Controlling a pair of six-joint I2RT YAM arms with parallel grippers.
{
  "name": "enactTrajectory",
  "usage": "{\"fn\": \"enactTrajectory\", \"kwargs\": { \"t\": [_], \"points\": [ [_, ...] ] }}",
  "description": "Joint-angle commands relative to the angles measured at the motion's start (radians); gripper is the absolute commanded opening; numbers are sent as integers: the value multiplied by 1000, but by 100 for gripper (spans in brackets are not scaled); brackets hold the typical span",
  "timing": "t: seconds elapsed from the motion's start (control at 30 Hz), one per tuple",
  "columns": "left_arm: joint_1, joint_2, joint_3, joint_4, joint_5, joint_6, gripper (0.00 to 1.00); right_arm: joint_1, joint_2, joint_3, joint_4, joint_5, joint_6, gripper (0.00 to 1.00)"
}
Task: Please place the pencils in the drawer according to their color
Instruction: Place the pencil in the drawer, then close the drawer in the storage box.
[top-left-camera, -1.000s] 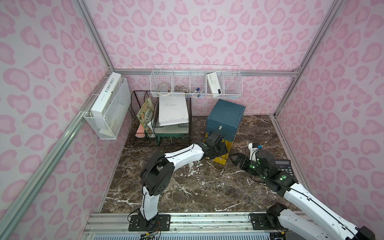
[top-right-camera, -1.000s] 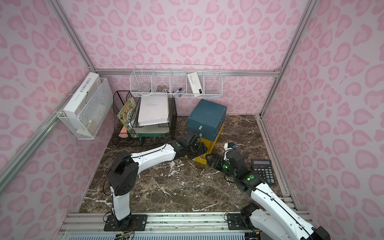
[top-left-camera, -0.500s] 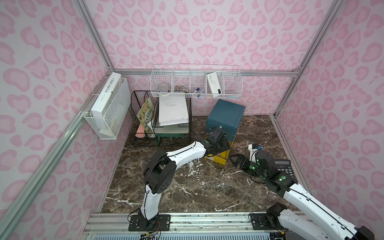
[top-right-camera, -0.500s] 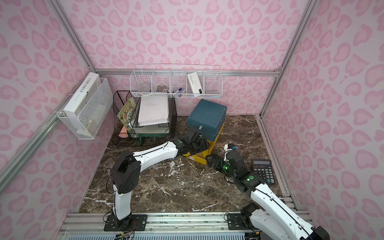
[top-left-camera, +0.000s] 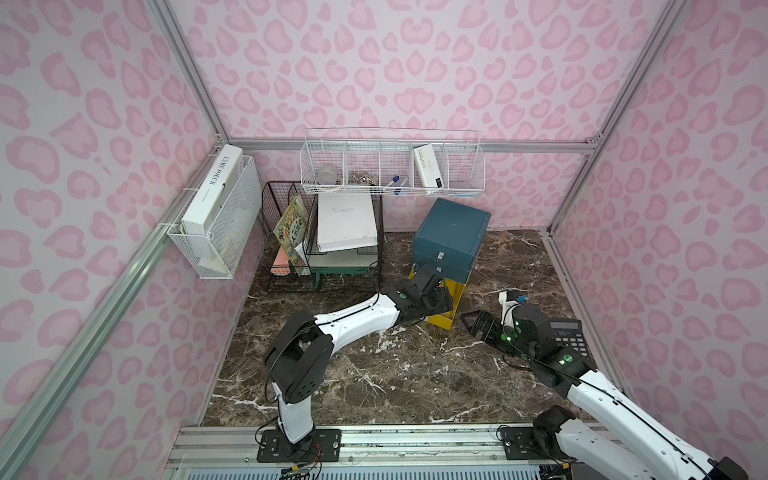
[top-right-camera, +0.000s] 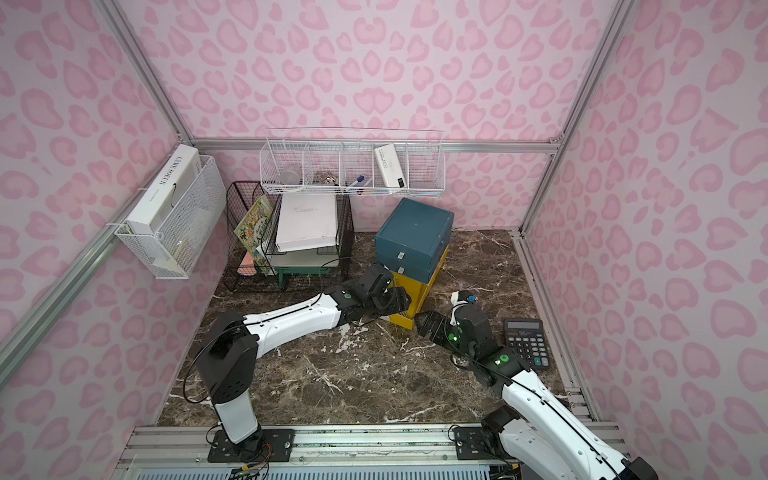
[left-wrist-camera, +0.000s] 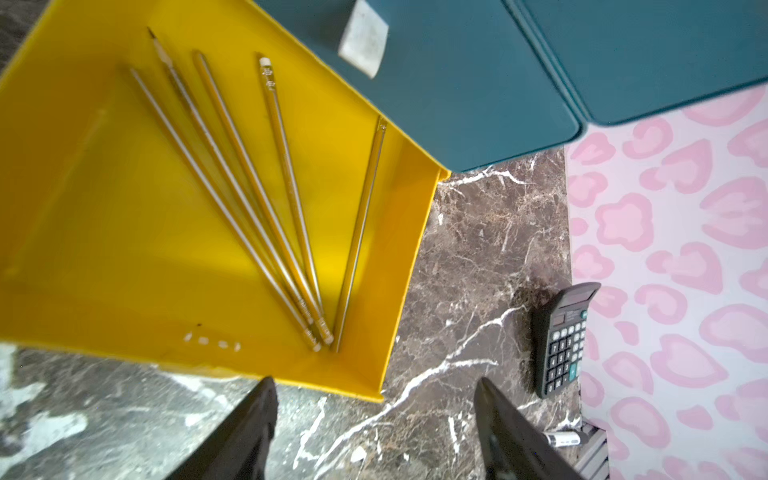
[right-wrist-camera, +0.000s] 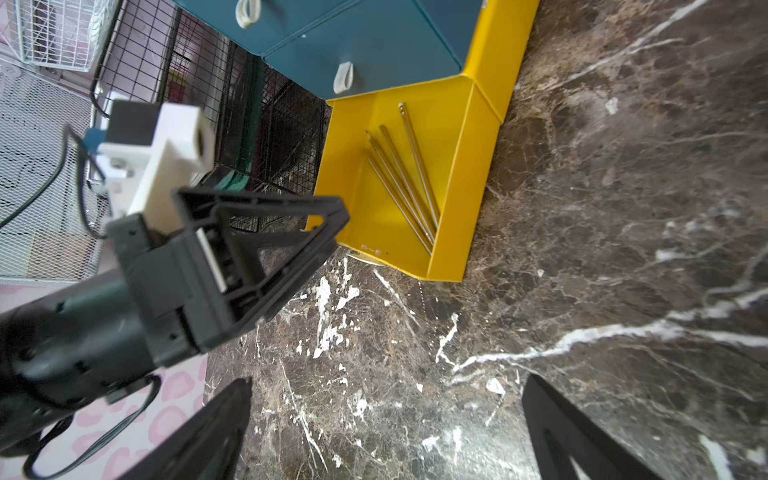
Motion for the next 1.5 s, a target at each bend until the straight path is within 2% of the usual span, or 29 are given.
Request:
{"fn": "enactTrajectory", "kwargs": {
  "t": [0.0,0.13,0.33,0.4,0.63,0.8,1.07,1.3,1.47],
  "points": [
    [2,-58,-68,-11,-10,60,75,-7,-6,-17,17,-12,2,100],
    [6,-108,-136,-56,-39,138,74,-15,-8,-34,20,-17,3,100],
    [5,-122,-205,-76,-112,324,67,-23,-10,-52,20,-18,6,100],
    [5,-113,-225,-56,-135,370,59,-25,-13,-62,20,-19,11,100],
    [5,-45,-246,84,-147,429,14,-31,-17,-84,19,-16,19,100],
    [4,38,-211,164,-157,430,0,-38,-9,-84,10,-18,13,100],
    [9,134,-137,274,-202,446,0,-64,13,-84,-3,-35,-10,100],
    [10,238,-41,350,-271,410,0,-88,37,-83,-14,-51,-32,100],
    [12,292,-60,581,-324,432,0,-98,57,-75,-27,-56,-47,100]
  ]
}}
